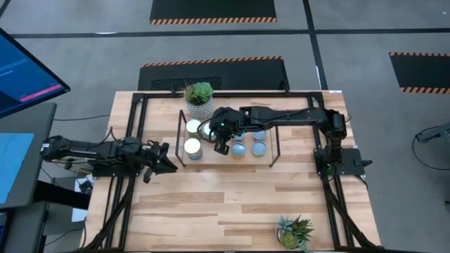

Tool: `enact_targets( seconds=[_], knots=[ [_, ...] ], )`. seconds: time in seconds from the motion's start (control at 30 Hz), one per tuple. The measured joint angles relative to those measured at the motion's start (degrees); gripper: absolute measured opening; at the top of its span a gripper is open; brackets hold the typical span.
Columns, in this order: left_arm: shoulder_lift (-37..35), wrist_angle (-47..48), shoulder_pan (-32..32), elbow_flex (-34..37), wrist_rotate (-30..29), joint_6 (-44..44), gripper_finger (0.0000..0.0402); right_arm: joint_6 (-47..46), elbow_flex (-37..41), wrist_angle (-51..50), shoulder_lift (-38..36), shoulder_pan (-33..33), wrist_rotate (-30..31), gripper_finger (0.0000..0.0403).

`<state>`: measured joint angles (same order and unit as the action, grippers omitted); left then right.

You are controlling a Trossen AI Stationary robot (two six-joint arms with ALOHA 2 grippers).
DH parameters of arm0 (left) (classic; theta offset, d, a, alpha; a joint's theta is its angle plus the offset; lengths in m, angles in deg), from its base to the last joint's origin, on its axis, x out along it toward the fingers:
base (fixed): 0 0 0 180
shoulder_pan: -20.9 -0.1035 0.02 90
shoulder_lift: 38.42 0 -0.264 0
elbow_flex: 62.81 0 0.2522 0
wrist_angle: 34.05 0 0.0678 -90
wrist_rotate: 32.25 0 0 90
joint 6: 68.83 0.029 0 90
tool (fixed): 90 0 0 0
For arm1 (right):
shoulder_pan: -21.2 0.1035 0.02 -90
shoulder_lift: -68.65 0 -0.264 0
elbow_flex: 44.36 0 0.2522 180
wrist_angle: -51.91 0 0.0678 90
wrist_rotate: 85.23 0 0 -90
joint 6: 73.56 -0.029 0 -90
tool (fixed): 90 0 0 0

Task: Pick and place cans onto a shelf
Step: Adjust the canned green beans

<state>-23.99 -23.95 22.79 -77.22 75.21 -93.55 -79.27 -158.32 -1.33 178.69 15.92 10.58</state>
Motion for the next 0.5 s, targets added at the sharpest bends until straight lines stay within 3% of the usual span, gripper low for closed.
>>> enact_targets(
  seconds=[0.2,0.5],
  knots=[
    [4.0,-0.1,0.0,0.0,0.3,-1.5,0.0057,1.7,1.3,-0.5,0.0,0.0,-3.0,0.0005],
    [4.0,-0.2,0.0,0.0,0.8,-3.2,0.0057,4.3,1.4,0.0,4.6,0.4,-5.7,0.0005]
  ],
)
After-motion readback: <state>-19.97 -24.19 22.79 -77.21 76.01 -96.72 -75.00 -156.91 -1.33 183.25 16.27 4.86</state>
